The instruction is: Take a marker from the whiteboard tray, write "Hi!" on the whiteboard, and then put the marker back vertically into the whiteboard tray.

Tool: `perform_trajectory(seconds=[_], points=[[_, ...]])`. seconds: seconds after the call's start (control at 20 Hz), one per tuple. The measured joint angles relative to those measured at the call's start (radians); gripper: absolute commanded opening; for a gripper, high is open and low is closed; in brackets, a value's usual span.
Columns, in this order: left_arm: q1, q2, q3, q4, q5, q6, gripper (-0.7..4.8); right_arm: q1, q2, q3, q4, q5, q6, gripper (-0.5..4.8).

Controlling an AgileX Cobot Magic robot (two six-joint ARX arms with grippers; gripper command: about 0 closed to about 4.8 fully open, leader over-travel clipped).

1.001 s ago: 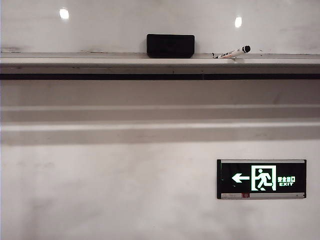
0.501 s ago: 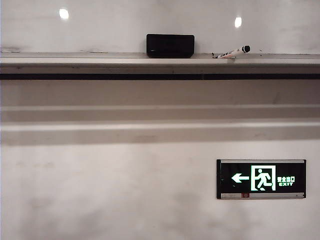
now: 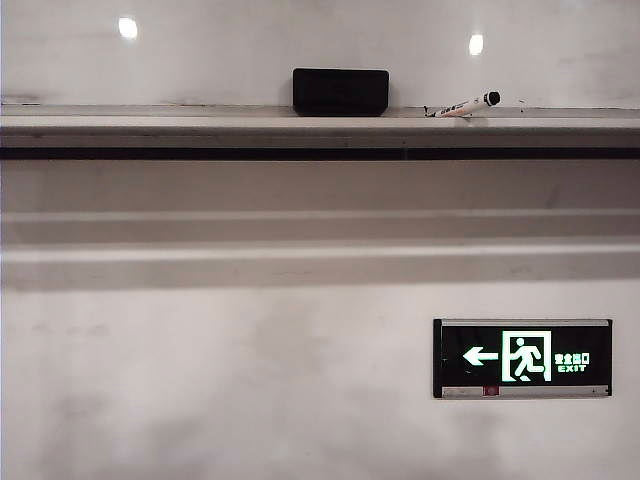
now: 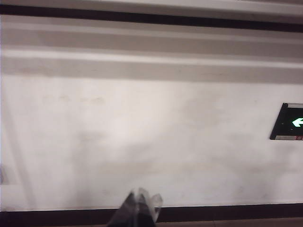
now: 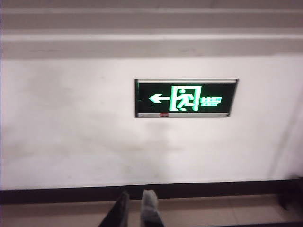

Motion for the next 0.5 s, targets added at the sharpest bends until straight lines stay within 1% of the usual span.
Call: perform_trajectory(seconds=[0.1,0.5], points=[[0.000,0.000,0.000,0.000,0.000,0.000,-0.05,-0.020,0.000,0.000,0.004,0.000,0.000,0.44],[0.000,0.000,0.000,0.000,0.000,0.000,-0.05,-0.021,0.000,0.000,0.004,0.000,0.000,0.44]])
